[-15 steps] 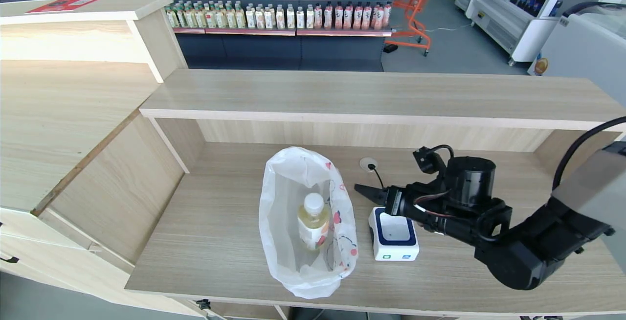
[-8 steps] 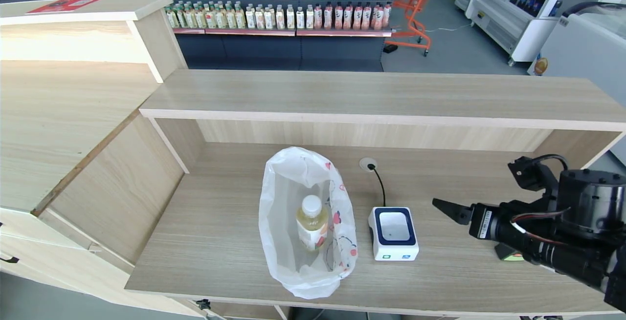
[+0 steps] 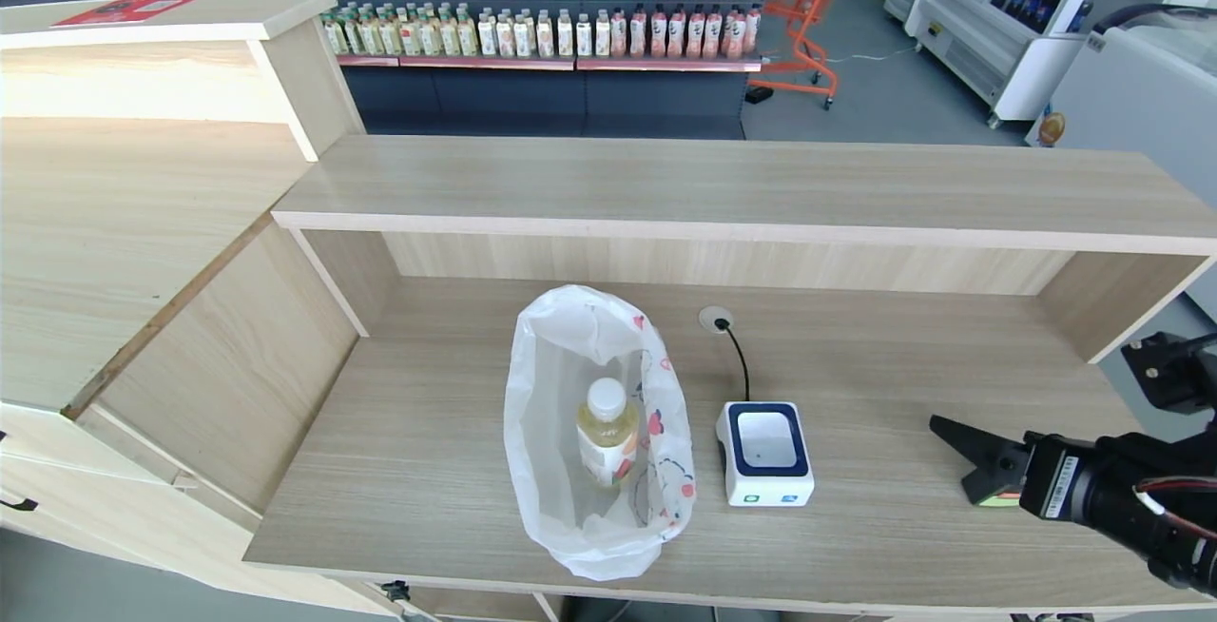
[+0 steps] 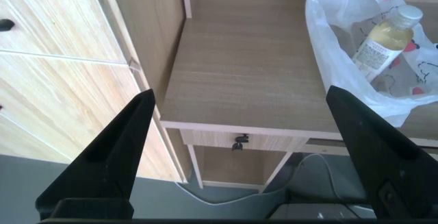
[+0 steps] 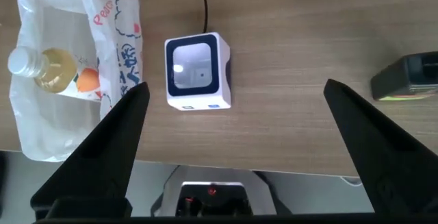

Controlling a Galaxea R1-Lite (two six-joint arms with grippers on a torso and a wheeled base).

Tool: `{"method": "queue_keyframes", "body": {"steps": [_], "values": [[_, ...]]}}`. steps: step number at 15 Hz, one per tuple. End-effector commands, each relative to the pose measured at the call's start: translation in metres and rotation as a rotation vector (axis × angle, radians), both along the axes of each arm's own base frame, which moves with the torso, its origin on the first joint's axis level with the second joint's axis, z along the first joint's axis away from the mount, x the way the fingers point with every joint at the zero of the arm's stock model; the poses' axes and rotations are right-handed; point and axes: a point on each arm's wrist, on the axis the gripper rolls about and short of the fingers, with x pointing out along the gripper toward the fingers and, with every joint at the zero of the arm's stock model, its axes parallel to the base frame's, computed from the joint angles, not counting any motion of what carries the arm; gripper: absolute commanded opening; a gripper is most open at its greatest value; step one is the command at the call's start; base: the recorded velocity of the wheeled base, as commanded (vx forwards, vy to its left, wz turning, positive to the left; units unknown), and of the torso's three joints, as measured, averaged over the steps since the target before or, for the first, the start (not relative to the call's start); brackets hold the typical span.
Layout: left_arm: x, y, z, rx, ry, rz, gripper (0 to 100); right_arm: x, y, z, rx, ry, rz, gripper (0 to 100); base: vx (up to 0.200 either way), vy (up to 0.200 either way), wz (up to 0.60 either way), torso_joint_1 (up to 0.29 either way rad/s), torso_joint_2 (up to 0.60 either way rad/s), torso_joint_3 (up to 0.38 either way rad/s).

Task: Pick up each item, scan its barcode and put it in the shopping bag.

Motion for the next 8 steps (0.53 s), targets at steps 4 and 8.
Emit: {"method": "queue_keyframes", "body": {"steps": [4, 8], "values": [[0.0000, 0.0000, 0.0000, 0.000, 0.000, 0.001, 100, -0.0228, -0.0055, -0.0008, 0.005, -0.015, -0.002, 100, 0.000, -0.200, 0.00, 0.001, 0.00, 0.001], [0.0000, 0.0000, 0.0000, 0.002, 0.000, 0.001, 100, -0.0229, -0.0055, -0.0023, 0.003, -0.006, -0.002, 100, 0.000, -0.200, 0.00, 0.008, 0.00, 0.002]]}}
